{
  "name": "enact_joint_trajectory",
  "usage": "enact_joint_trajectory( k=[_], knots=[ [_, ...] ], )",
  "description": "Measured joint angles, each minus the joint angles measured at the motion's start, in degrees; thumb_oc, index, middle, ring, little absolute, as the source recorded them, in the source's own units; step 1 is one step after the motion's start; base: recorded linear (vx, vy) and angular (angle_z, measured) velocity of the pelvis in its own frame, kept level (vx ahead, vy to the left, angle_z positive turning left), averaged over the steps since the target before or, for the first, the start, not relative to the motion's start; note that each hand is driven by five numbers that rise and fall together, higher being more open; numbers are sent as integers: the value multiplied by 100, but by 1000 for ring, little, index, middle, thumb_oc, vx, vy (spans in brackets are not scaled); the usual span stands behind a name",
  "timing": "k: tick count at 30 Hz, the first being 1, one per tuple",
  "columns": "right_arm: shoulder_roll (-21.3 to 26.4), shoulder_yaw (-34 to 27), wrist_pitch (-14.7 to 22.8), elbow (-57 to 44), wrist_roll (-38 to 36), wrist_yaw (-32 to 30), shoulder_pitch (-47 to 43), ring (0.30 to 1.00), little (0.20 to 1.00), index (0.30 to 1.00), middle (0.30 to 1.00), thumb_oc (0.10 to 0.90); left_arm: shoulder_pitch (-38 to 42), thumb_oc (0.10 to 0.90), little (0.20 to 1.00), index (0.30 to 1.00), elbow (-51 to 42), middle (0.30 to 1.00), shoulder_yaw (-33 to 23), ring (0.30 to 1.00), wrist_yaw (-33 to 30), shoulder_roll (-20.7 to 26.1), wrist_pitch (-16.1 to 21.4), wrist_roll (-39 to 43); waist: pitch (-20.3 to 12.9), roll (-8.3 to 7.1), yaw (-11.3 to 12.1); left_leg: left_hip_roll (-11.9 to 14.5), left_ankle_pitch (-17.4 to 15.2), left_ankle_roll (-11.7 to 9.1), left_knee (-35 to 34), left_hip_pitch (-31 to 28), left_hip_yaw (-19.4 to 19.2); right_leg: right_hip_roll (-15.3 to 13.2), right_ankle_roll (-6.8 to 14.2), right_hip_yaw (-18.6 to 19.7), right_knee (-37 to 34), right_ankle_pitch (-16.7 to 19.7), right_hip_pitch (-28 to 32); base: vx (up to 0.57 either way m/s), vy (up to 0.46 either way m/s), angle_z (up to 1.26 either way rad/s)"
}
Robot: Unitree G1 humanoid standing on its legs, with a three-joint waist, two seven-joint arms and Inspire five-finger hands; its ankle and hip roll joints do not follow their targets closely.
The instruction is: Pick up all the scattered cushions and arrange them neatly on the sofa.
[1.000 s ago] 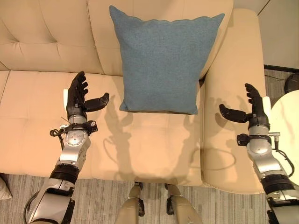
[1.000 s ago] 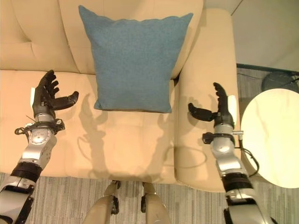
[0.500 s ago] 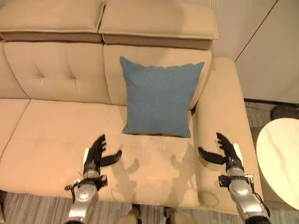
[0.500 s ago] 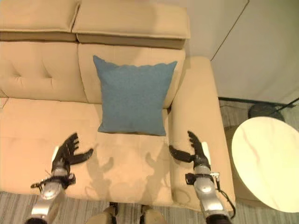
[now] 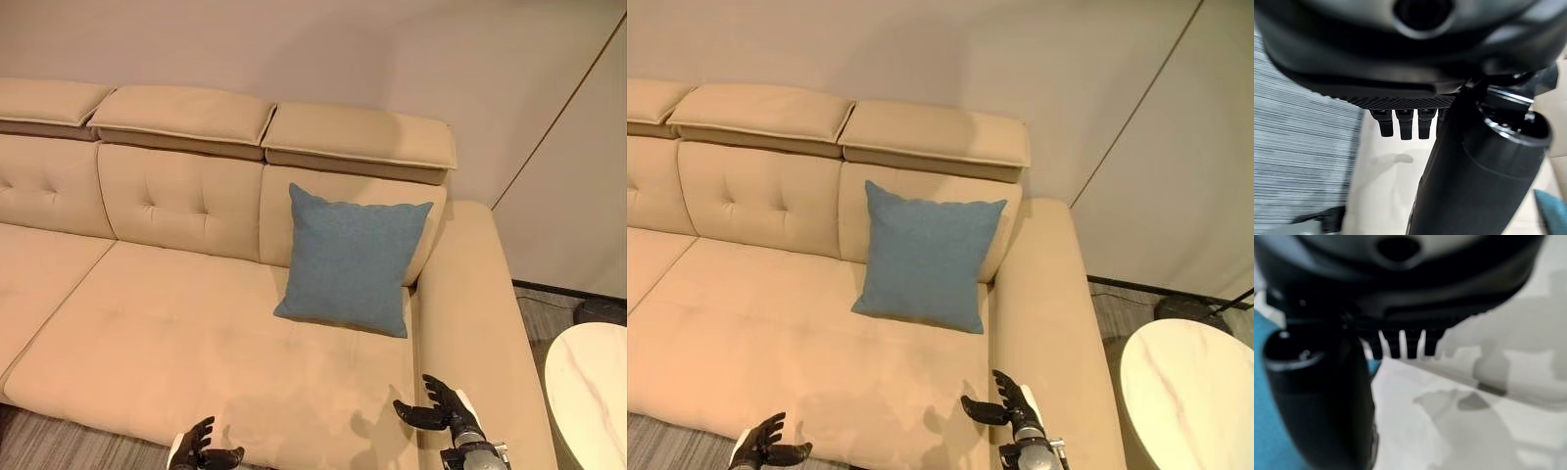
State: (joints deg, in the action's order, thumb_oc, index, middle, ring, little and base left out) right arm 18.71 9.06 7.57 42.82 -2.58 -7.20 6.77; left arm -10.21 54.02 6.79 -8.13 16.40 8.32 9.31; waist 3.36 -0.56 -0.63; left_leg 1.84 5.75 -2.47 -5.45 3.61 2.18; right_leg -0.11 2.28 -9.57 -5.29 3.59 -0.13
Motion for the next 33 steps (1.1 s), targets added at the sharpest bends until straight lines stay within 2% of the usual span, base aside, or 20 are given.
enact_joint_trajectory(
  k=[2, 4, 5, 7, 8, 10, 13, 15, 18, 19, 20, 21, 23, 24, 25, 28, 29, 30, 31, 33],
  knots=[
    [-1, 6, 14, 281, -25, -42, -75, 900, 900, 900, 900, 800, 96, 800, 900, 900, 135, 900, -1, 900, -19, -25, 38, -18, -27, 21, 44, 21, 135, -115, 228, 247, 116, 68, -13, -114, 38, -9, -121, -333, -1, 39],
    [9, 9, -30, 660, -44, -60, -341, 900, 900, 900, 900, 800, 610, 800, 900, 900, 465, 900, 1, 900, -34, -59, 42, -24, 13, -78, 124, -6, 454, -619, 247, 622, 316, -46, -421, -334, 38, 175, -469, -199, 36, 48],
    [5, 17, -43, 696, -52, -59, -376, 900, 900, 900, 900, 800, 739, 800, 900, 900, 539, 900, -11, 900, -38, -79, 42, -36, 77, -169, 138, -86, 540, -840, 262, 659, 329, -163, -498, -376, -3, 238, -494, -106, 65, 21],
    [-16, 21, -44, 623, -54, -60, -488, 900, 900, 900, 900, 800, 843, 800, 900, 900, 609, 900, 1, 900, -25, -100, 35, -43, 231, -391, 114, -187, -131, -402, 1065, 602, 96, -443, -512, -406, -1, 332, -481, -137, 148, 21],
    [25, 4, -7, 627, -59, -62, -555, 900, 900, 900, 900, 800, 841, 800, 900, 900, 627, 900, -3, 900, -28, -170, 37, -42, 247, -395, 3, -101, -552, -454, 1726, 417, 64, -523, -488, -431, -1, 354, -464, -73, 146, 22],
    [48, -96, 3, 623, -76, -70, -531, 900, 900, 900, 900, 800, 840, 800, 900, 900, 668, 900, -3, 900, -26, -292, 43, -43, 228, -251, -106, 71, -983, -530, 1873, -93, 2, -512, -444, -494, 0, 415, -462, -68, 144, 21],
    [106, -237, 24, 794, -112, -107, -519, 900, 900, 900, 900, 800, 976, 800, 900, 900, 665, 900, 232, 900, -27, -484, 44, -54, 161, 96, -355, 245, -1030, -399, 804, -685, -170, -481, -275, -673, 35, 534, -658, -116, 210, 43],
    [48, -279, -3, 1089, -119, -113, -586, 900, 900, 900, 900, 800, 1144, 800, 900, 900, 663, 900, 306, 900, -34, -546, 48, -58, 180, 147, -326, 208, -1072, -269, 376, -790, -250, -509, -158, -667, 131, 676, -898, -150, 184, 2],
    [-323, -220, -78, 1542, -117, -131, -746, 900, 900, 900, 900, 800, 1265, 800, 900, 900, 685, 900, 402, 900, -57, -460, 46, -78, 317, -284, -319, -347, -943, 84, 320, -694, -237, -1019, 237, -345, 205, 859, -1143, -183, 189, -12],
    [-398, -219, -78, 1569, -106, -162, -696, 900, 900, 900, 900, 800, 1229, 800, 900, 900, 688, 900, 420, 900, -70, -443, 46, -101, 310, -349, -311, -527, -932, 165, 353, -687, -260, -1122, 264, -263, 239, 1028, -1186, -233, 188, -11],
    [-452, -200, -95, 1628, -93, -174, -703, 900, 900, 900, 900, 800, 1194, 800, 900, 900, 701, 900, 427, 900, -93, -427, 47, -107, 314, -377, -273, -522, -910, 216, 382, -651, -356, -1213, 385, -204, 291, 973, -1261, -210, 114, -35],
    [-551, -68, -110, 1785, -47, -173, -749, 900, 900, 900, 900, 800, 1171, 800, 900, 900, 827, 900, 424, 900, -122, -326, 48, -157, 343, -469, -249, -678, -916, 325, 494, -583, -484, -1324, 578, -80, 334, 850, -1353, -246, 102, -34],
    [-620, -28, -151, 1828, -27, -171, -726, 900, 900, 900, 900, 800, 1180, 800, 900, 900, 956, 900, 422, 900, -142, -187, 16, -176, 391, -506, -233, -734, -956, 421, 673, -447, -516, -1397, 746, -39, 349, 706, -1404, -226, 85, -11],
    [-624, -29, -156, 1906, -23, -172, -740, 900, 900, 900, 900, 800, 1167, 800, 900, 900, 962, 900, 418, 900, -159, -139, 10, -199, 411, -447, -189, -659, -894, 540, 682, -355, -536, -1346, 850, -11, 499, 495, -1459, -219, 76, 6],
    [-597, -35, -229, 2012, -23, -172, -793, 900, 900, 900, 900, 800, 1212, 800, 900, 900, 934, 900, 420, 900, -166, -71, 10, -264, 522, -235, -102, -398, -837, 565, 634, -358, -495, -1042, 822, 199, 1485, 109, -1700, -167, 49, 7],
    [-593, -45, -230, 1990, -38, -174, -800, 900, 900, 900, 900, 800, 1090, 800, 900, 900, 887, 900, 306, 900, -168, 83, 8, -267, 538, -180, 23, -228, -720, 544, 623, -327, -382, -569, 882, 567, 2734, -721, -1586, -133, -24, 16],
    [-563, -60, -208, 1970, -61, -178, -810, 900, 900, 900, 900, 800, 1054, 800, 900, 900, 910, 900, 202, 900, -165, 87, 6, -268, 535, -182, 62, -199, -692, 497, 623, -312, -298, -376, 770, 675, 2778, -1131, -1292, -52, -88, 22],
    [-545, -56, -203, 1964, -64, -178, -848, 900, 900, 900, 900, 800, 1036, 800, 900, 900, 925, 900, 196, 900, -172, 85, 7, -267, 509, -219, 153, -190, -659, 452, 615, -280, -316, -357, 654, 632, 2493, -1259, -1058, -37, -103, 10],
    [-533, -50, -204, 1970, -72, -178, -900, 900, 900, 900, 900, 800, 1053, 800, 900, 900, 1060, 900, 165, 900, -169, 48, -1, -267, 509, -220, 223, -186, -629, 385, 606, -264, -295, -321, 265, 513, 1765, -1173, -741, -24, -61, -5],
    [-497, -51, -196, 1968, -75, -177, -986, 900, 900, 900, 900, 800, 967, 800, 900, 900, 1099, 900, 172, 900, -159, -59, -9, -267, 440, -107, 225, -95, -591, 341, 556, -265, -245, -171, -23, 518, 1257, -848, -527, -32, -90, -3]
  ],
)
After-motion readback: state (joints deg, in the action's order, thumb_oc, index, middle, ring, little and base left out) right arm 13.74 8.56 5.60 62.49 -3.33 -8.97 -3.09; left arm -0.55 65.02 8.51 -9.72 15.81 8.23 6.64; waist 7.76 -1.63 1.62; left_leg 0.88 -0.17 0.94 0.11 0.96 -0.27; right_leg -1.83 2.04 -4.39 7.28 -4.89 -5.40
